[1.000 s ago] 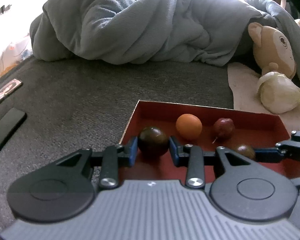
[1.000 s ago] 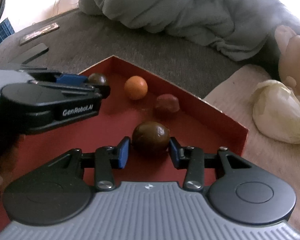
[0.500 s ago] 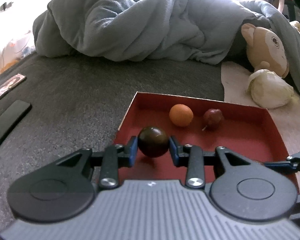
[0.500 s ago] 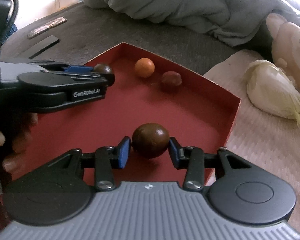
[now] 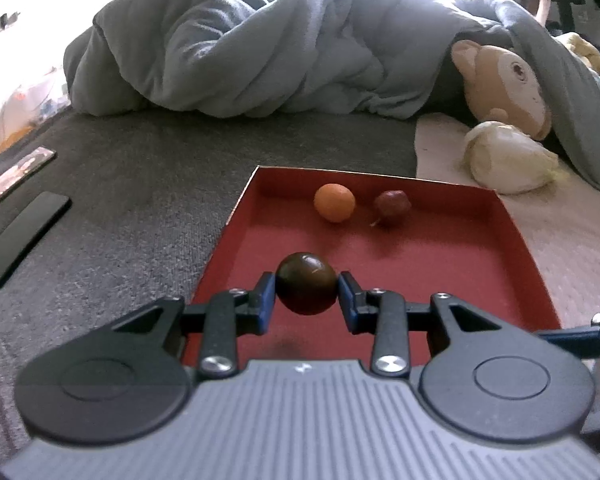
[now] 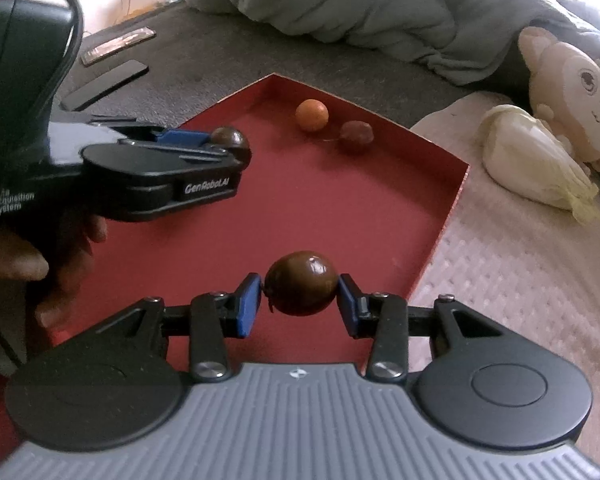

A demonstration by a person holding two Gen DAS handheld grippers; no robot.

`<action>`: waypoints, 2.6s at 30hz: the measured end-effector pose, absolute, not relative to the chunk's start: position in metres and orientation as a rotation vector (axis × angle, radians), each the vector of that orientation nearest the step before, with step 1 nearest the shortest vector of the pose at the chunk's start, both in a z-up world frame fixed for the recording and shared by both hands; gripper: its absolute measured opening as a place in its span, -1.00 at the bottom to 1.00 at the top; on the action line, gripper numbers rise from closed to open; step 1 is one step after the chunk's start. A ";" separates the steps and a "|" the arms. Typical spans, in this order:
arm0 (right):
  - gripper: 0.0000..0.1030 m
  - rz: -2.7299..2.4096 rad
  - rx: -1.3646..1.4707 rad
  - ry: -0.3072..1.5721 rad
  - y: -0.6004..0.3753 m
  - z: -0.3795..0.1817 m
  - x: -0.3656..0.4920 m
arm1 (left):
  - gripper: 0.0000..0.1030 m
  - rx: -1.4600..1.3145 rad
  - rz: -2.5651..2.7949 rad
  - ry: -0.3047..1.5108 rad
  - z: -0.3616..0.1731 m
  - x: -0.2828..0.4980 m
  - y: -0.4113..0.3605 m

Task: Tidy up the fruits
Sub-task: 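Lift both dark brown plums up from the red tray, then carry both held plums over the blue tiger plate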

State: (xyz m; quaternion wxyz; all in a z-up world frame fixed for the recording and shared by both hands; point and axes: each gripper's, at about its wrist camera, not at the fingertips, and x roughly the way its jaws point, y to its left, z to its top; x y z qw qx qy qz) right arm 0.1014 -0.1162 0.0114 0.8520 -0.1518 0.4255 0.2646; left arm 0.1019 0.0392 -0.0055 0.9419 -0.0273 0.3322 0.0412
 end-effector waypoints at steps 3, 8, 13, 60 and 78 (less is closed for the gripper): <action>-0.08 0.552 -0.308 0.886 -0.121 0.018 0.092 | -0.28 -0.047 0.078 0.677 -0.005 0.093 0.036; -0.08 0.548 -0.281 0.861 -0.127 0.031 0.077 | -0.28 -0.032 0.070 0.675 -0.002 0.077 0.031; -0.08 0.550 -0.266 0.844 -0.131 0.036 0.065 | -0.28 -0.032 0.067 0.680 -0.001 0.060 0.030; -0.08 0.576 -0.246 0.809 -0.151 0.048 0.049 | -0.28 0.014 0.041 0.666 0.001 0.015 0.000; -0.08 0.577 -0.241 0.800 -0.160 0.054 0.044 | -0.28 0.017 0.010 0.664 0.005 0.008 -0.014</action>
